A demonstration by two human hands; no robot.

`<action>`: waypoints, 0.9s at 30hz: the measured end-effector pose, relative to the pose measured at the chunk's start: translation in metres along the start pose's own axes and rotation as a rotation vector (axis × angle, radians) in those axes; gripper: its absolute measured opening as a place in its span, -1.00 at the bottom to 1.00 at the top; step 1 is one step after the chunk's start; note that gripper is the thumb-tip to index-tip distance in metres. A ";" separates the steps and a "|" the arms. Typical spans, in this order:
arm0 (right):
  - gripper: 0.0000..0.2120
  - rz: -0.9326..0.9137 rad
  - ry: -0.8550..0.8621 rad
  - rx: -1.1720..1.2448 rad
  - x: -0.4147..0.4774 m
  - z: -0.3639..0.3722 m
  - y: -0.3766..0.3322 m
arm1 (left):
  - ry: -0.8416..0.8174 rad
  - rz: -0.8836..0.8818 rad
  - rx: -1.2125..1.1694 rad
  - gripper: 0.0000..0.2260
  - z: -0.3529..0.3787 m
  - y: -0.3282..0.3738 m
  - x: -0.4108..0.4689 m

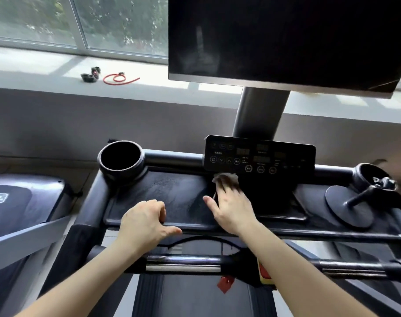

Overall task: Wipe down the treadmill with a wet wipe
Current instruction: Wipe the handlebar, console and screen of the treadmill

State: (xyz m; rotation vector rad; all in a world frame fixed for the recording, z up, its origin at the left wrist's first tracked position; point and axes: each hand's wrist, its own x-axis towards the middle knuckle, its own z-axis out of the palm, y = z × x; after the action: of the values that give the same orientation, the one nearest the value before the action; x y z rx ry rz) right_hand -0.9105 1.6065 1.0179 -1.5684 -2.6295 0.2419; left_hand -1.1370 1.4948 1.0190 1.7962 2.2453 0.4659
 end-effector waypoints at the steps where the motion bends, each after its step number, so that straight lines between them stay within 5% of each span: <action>1: -0.09 0.055 0.013 0.026 0.006 0.001 -0.009 | 0.007 0.001 -0.009 -0.47 0.001 0.001 0.000; 4: -0.07 -0.113 -0.078 0.076 -0.003 0.012 -0.057 | 0.059 0.028 -0.034 -0.48 0.005 -0.003 -0.004; 8: -0.42 -0.600 -0.138 0.070 -0.015 0.015 -0.066 | 0.153 0.145 -0.047 -0.62 0.013 -0.013 -0.009; 11: -0.38 -0.361 -0.089 0.044 0.020 0.006 -0.032 | 0.093 0.146 -0.068 -0.50 0.012 -0.019 -0.007; 15: -0.07 0.016 -0.020 0.035 0.012 0.014 -0.055 | 0.046 0.124 -0.110 -0.50 0.006 -0.016 -0.005; 17: -0.12 -0.069 -0.046 0.143 0.005 0.022 -0.090 | 0.079 0.130 -0.121 -0.52 0.006 -0.013 -0.005; 21: -0.52 -0.329 -0.060 0.236 0.018 0.006 -0.083 | 0.079 0.138 -0.064 -0.51 0.006 -0.016 -0.007; 27: -0.41 0.009 -0.016 0.013 -0.004 -0.006 0.034 | 0.024 0.144 -0.157 -0.58 0.010 0.020 0.005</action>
State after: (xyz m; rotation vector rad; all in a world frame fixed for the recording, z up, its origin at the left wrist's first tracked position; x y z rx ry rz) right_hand -0.8785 1.6197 1.0182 -1.5818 -2.6281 0.2729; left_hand -1.1168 1.5045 1.0176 1.8863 2.0400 0.6742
